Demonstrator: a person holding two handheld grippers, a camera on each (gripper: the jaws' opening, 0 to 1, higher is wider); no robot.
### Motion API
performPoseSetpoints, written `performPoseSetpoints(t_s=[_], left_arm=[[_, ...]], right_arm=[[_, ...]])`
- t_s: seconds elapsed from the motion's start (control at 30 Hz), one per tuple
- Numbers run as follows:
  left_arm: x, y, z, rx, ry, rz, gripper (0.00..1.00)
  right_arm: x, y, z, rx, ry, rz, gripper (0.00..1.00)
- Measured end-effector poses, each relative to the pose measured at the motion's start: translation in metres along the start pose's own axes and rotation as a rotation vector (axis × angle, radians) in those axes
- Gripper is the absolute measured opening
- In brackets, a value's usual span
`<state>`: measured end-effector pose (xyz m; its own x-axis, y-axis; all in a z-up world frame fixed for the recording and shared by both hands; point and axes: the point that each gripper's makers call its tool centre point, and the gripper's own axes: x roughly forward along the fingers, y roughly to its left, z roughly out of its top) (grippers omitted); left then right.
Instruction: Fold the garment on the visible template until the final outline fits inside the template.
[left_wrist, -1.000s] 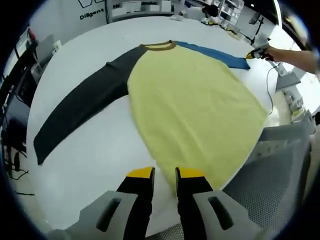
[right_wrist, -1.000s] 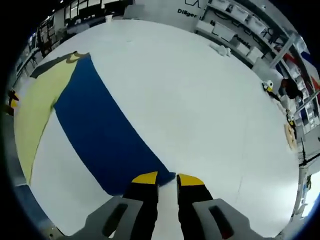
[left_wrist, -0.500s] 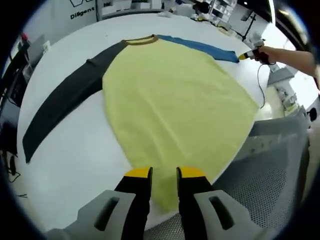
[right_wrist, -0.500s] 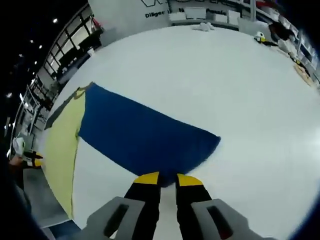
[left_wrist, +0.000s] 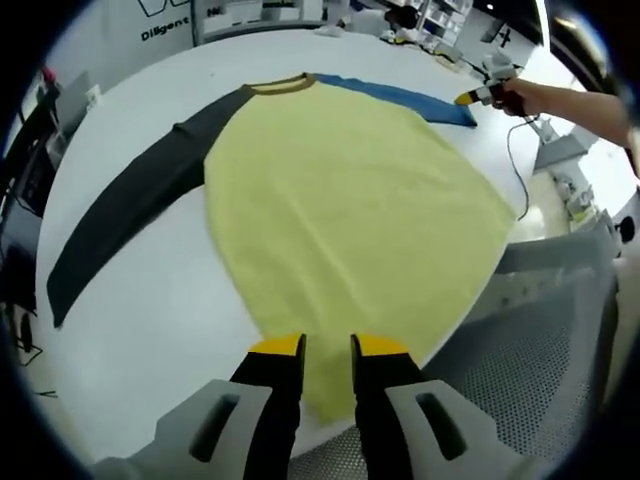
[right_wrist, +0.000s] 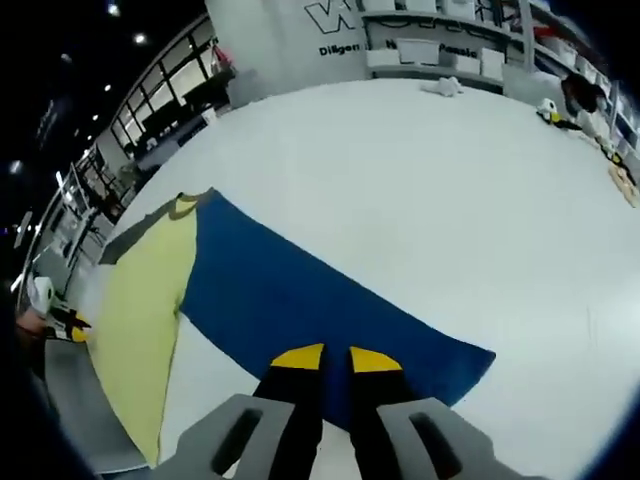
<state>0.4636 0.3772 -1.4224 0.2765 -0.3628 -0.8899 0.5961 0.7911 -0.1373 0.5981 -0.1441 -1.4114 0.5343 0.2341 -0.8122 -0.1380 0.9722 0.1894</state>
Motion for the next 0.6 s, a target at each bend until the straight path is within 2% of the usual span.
performPoseSetpoints(t_s=[0.1,0.2,0.33,0.4,0.53,0.6], left_arm=[[0.000,0.000,0.001,-0.005,-0.003,-0.001,0.22],[0.000,-0.001,0.002,-0.005,-0.006,-0.003,0.21],[0.001,-0.003,0.001,-0.002,-0.004,-0.006,0.21],[0.002,-0.004,0.001,-0.002,-0.003,-0.009,0.21],[0.002,-0.007,0.003,0.005,-0.003,-0.011,0.21],[0.001,-0.006,0.003,0.005,-0.003,-0.009,0.21]], right_arm=[[-0.013,-0.015,-0.021,0.063,0.029,-0.018,0.01],[-0.027,-0.019,-0.034,0.092,0.015,-0.021,0.01],[-0.036,-0.021,-0.054,0.206,0.000,-0.039,0.10],[-0.035,-0.020,-0.056,0.267,-0.026,-0.034,0.13],[-0.032,-0.019,-0.054,0.326,-0.047,-0.047,0.17],[-0.028,-0.018,-0.050,0.408,-0.070,-0.037,0.16]])
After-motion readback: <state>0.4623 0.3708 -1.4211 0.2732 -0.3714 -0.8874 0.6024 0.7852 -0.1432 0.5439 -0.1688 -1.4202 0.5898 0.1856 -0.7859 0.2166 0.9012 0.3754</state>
